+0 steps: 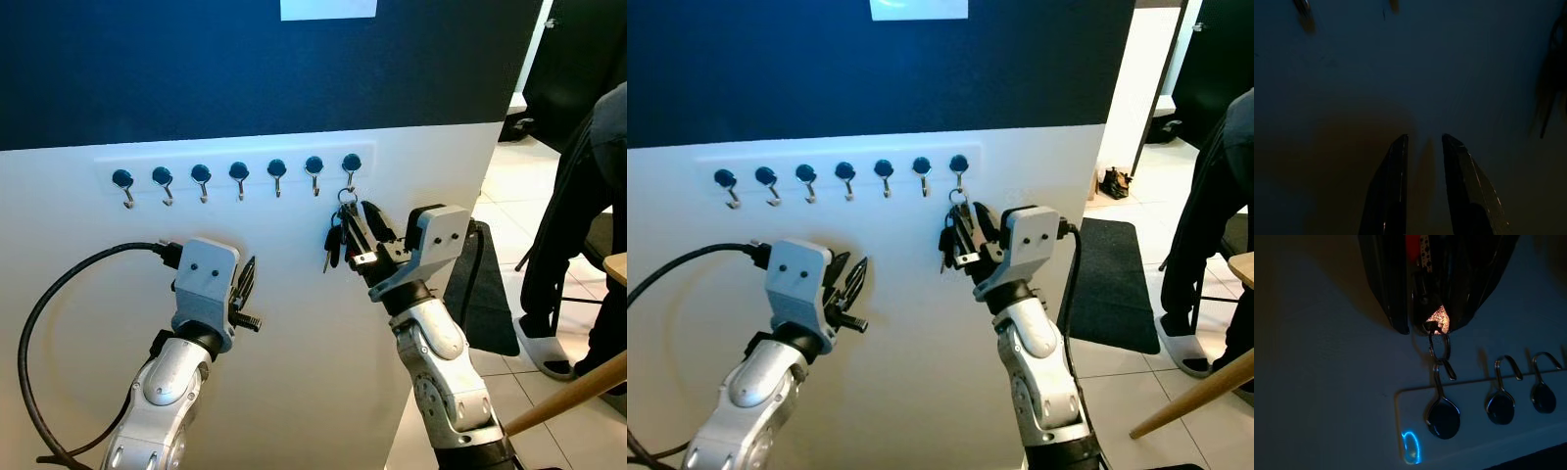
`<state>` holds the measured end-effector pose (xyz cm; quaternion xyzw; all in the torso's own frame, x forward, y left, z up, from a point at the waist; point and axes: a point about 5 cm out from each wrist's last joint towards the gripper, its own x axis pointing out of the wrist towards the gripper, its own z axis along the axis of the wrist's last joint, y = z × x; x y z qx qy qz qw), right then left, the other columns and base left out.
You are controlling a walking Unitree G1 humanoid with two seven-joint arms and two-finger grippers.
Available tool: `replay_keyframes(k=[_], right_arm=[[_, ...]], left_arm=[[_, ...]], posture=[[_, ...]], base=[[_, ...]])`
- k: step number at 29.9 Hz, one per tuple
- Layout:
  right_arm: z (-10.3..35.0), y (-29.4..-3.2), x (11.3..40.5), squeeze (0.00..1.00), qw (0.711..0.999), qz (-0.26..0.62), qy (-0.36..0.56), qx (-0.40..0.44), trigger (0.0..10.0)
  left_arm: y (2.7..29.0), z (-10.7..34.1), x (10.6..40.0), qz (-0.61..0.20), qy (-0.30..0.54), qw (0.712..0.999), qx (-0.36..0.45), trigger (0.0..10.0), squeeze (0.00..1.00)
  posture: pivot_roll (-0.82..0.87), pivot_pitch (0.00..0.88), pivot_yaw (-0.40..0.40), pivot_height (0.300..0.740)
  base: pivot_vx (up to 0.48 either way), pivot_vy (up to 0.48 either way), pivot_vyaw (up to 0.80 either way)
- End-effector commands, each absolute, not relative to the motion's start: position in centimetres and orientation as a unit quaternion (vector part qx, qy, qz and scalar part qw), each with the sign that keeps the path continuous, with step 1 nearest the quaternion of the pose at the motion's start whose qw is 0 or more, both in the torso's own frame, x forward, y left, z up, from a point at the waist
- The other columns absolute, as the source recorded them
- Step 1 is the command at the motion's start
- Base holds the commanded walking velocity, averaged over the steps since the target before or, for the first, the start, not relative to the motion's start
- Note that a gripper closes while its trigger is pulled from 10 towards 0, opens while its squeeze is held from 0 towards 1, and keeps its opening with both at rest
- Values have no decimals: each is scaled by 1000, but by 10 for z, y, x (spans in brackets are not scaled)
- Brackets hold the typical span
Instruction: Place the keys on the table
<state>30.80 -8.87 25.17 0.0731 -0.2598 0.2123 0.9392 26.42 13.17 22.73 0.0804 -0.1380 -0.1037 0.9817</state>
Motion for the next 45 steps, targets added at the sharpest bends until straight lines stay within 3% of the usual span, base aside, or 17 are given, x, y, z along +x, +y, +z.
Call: replay_keyframes(k=[1, 6, 7, 8, 9, 10, 11, 17, 18, 19, 20, 31, 35, 36, 38, 39, 45], right_arm=[[253, -88, 307, 0, 938, 220, -255, 79, 10000], [252, -89, 308, 0, 940, 219, -249, 82, 10000], [251, -90, 307, 0, 941, 217, -247, 83, 7608], [250, -90, 307, 0, 941, 216, -246, 83, 3922], [250, -90, 307, 0, 941, 216, -246, 83, 3922], [250, -91, 306, 0, 942, 214, -244, 85, 157], [249, -91, 306, 0, 942, 213, -243, 86, 0], [248, -91, 306, 0, 943, 213, -240, 89, 0], [249, -91, 306, 0, 943, 213, -240, 90, 2510], [249, -91, 306, 0, 943, 213, -240, 90, 2510], [250, -91, 306, 0, 943, 213, -240, 91, 10000], [255, -85, 305, 0, 933, 255, -214, 139, 10000], [251, -86, 307, 0, 928, 259, -168, 207, 10000], [251, -88, 310, 0, 919, 253, -151, 264, 10000], [251, -88, 310, 0, 919, 253, -151, 264, 10000], [257, -90, 312, 0, 905, 253, -144, 309, 10000], [264, -91, 310, 0, 890, 282, -142, 330, 10000]], left_arm=[[134, 226, 263, -98, -132, 982, 94, 10000, 0], [133, 225, 263, -100, -130, 982, 95, 10000, 0], [133, 225, 263, -100, -130, 982, 95, 10000, 0], [133, 225, 263, -101, -130, 982, 95, 10000, 0], [133, 225, 263, -101, -130, 982, 95, 10000, 0], [133, 225, 263, -101, -129, 982, 95, 10000, 0], [133, 225, 263, -102, -128, 982, 95, 10000, 0], [133, 224, 264, -103, -126, 982, 97, 10000, 0], [133, 224, 264, -104, -126, 982, 98, 10000, 0], [133, 224, 264, -103, -126, 982, 98, 10000, 0], [133, 224, 264, -103, -125, 982, 98, 10000, 0], [133, 224, 264, -101, -124, 982, 99, 10000, 0], [133, 224, 264, -100, -124, 982, 97, 10000, 0], [132, 224, 264, -101, -124, 982, 97, 10000, 0], [132, 224, 264, -101, -124, 982, 97, 10000, 0], [131, 224, 264, -102, -124, 982, 96, 10000, 0], [131, 224, 264, -102, -123, 982, 96, 10000, 0]], posture=[[151, 112, 43, 740], [149, 111, 46, 740], [149, 110, 47, 740], [149, 110, 47, 740], [149, 110, 47, 740], [149, 110, 48, 740], [148, 109, 50, 740], [150, 106, 51, 740], [150, 106, 51, 740], [150, 106, 51, 740], [151, 105, 50, 740], [152, 106, 51, 740], [149, 107, 51, 740], [146, 110, 53, 740], [146, 110, 53, 740], [147, 113, 54, 740], [149, 115, 52, 740]], base=[[0, 0, 0], [0, 0, 0], [0, 0, 0], [0, 0, 0], [0, 0, 0], [0, 0, 0], [0, 0, 0], [0, 0, 0], [0, 0, 0], [0, 0, 0], [0, 0, 0], [0, 0, 0], [0, 0, 0], [0, 0, 0], [0, 0, 0], [0, 0, 0], [0, 0, 0]])
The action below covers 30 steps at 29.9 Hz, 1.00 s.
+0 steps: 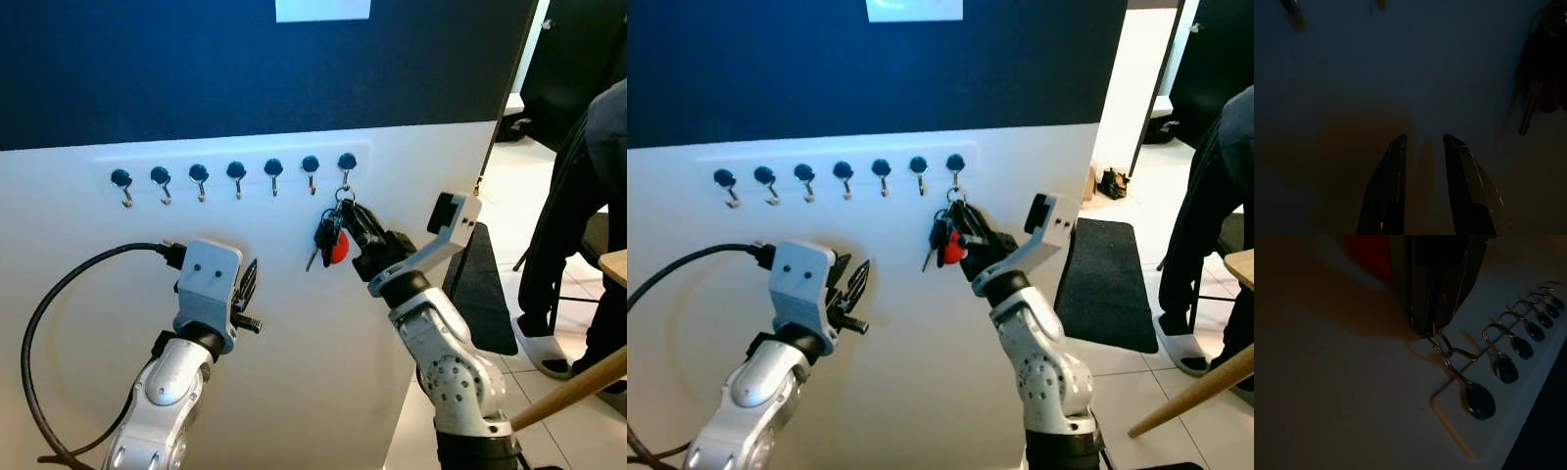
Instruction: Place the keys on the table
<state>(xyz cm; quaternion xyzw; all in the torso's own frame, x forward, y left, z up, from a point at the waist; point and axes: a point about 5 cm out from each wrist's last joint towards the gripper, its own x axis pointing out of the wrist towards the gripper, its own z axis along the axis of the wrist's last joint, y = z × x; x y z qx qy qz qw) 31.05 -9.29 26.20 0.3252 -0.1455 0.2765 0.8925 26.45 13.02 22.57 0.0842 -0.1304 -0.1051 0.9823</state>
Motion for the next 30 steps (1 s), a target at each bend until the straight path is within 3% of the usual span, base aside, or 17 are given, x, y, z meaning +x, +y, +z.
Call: replay_keyframes(k=[1, 10, 18, 30], right_arm=[[266, -91, 309, 0, 886, 296, -141, 329, 10000], [273, -91, 288, 0, 864, 408, -109, 274, 10000], [275, -96, 278, 0, 852, 447, -103, 254, 10000], [300, -103, 274, 0, 765, 465, -130, 426, 10000]], left_arm=[[131, 224, 264, -102, -123, 983, 96, 10000, 0], [130, 222, 263, -103, -120, 983, 93, 10000, 0], [129, 222, 263, -107, -118, 983, 92, 10000, 0], [128, 222, 265, -114, -115, 982, 93, 10000, 0]], posture=[[150, 116, 51, 740], [143, 123, 53, 740], [143, 129, 61, 740], [135, 131, 69, 740]], base=[[0, 0, 0], [0, 0, 0], [0, 0, 0], [0, 0, 0]])
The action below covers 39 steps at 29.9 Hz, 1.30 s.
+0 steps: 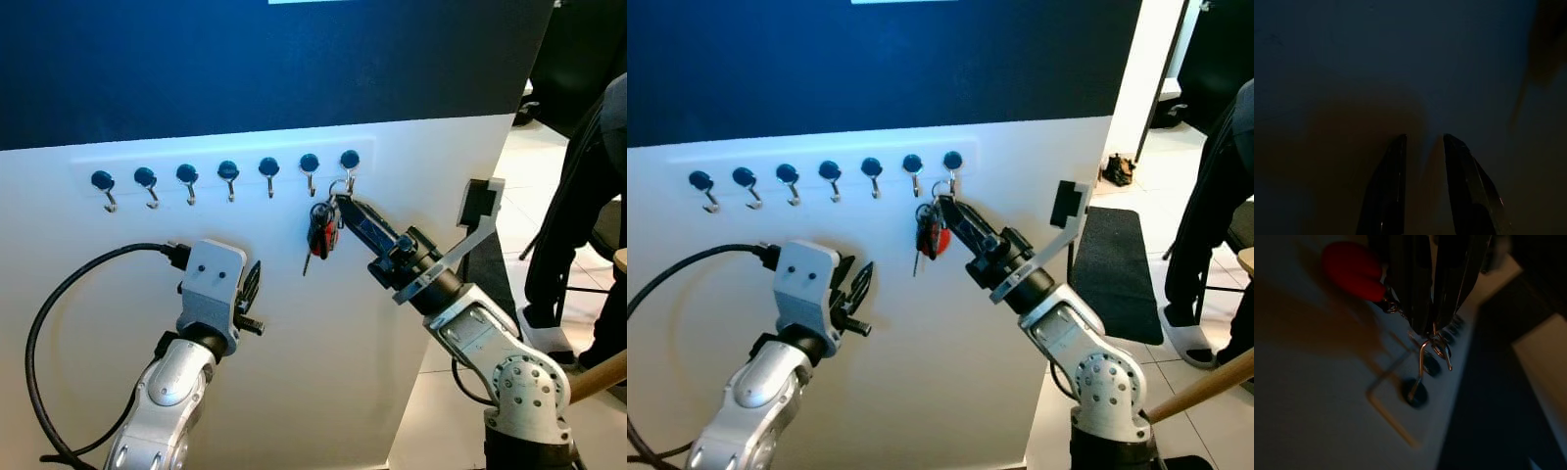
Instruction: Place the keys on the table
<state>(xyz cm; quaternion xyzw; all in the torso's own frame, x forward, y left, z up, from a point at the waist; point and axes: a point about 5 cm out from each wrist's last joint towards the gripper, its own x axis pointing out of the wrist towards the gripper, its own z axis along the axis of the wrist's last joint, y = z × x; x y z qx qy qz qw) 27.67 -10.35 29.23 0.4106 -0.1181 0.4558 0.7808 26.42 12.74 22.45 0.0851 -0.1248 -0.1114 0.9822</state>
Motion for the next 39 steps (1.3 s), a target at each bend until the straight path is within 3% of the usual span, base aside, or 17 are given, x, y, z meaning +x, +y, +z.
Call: replay_keyframes(k=[1, 4, 14, 27, 39], right_arm=[[302, -104, 276, 0, 760, 460, -130, 441, 10000], [307, -105, 287, 0, 747, 432, -124, 491, 10000], [299, -113, 305, 0, 759, 367, -90, 531, 10000], [249, -103, 284, 0, 776, 330, 5, 537, 10000], [263, -101, 289, 0, 769, 333, -5, 546, 10000]], left_arm=[[127, 222, 265, -114, -115, 982, 93, 10000, 0], [127, 221, 265, -115, -114, 983, 92, 10000, 0], [126, 221, 265, -114, -115, 983, 91, 10000, 0], [126, 220, 265, -118, -113, 982, 92, 10000, 0], [123, 219, 266, -128, -109, 981, 92, 10000, 0]], posture=[[135, 131, 69, 740], [134, 130, 69, 740], [139, 129, 63, 740], [130, 139, 74, 740], [123, 139, 81, 740]], base=[[0, 0, 0], [0, 0, 0], [0, 0, 0], [0, 0, 0], [0, 0, 0]])
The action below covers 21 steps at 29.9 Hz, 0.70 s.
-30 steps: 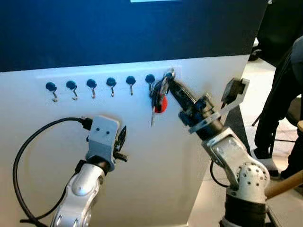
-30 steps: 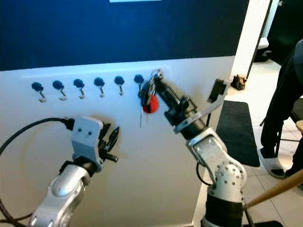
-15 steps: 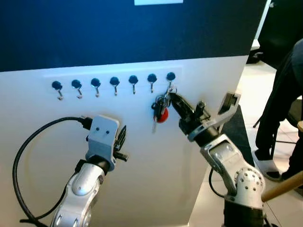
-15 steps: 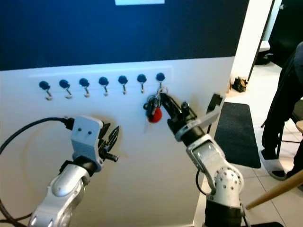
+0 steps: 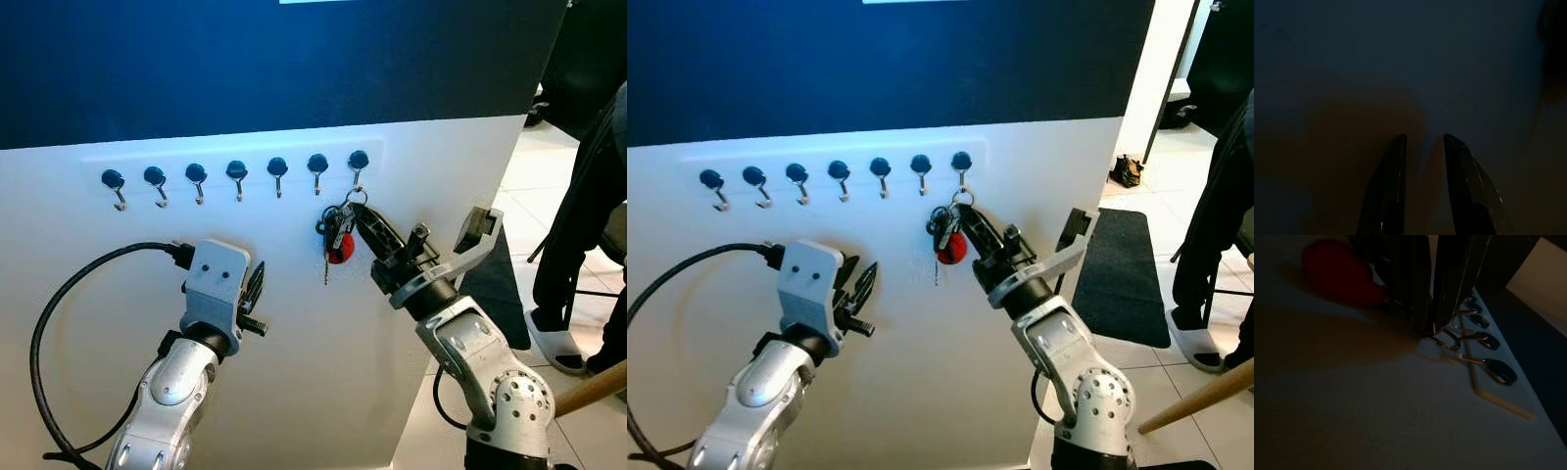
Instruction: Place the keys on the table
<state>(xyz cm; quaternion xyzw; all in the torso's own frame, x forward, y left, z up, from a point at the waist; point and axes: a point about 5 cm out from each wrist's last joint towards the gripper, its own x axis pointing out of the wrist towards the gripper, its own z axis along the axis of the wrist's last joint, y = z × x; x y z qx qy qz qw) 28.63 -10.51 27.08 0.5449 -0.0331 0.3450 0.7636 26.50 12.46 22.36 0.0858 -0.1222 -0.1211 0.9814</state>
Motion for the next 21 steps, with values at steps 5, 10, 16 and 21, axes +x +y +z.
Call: replay_keyframes(k=[5, 10, 16, 21], right_arm=[[277, -93, 288, 0, 752, 371, -12, 544, 10000], [283, -88, 279, 0, 738, 410, -9, 535, 10000], [285, -85, 266, 0, 731, 450, -1, 513, 10000], [287, -86, 261, 0, 732, 455, -2, 507, 10000]], left_arm=[[123, 218, 265, -128, -108, 982, 91, 10000, 0], [123, 218, 265, -126, -109, 982, 91, 10000, 0], [122, 217, 264, -126, -109, 982, 89, 10000, 0], [122, 217, 264, -129, -108, 982, 89, 10000, 0]], posture=[[126, 136, 74, 740], [127, 136, 69, 740], [121, 141, 70, 740], [118, 144, 77, 740]], base=[[0, 0, 0], [0, 0, 0], [0, 0, 0], [0, 0, 0]])
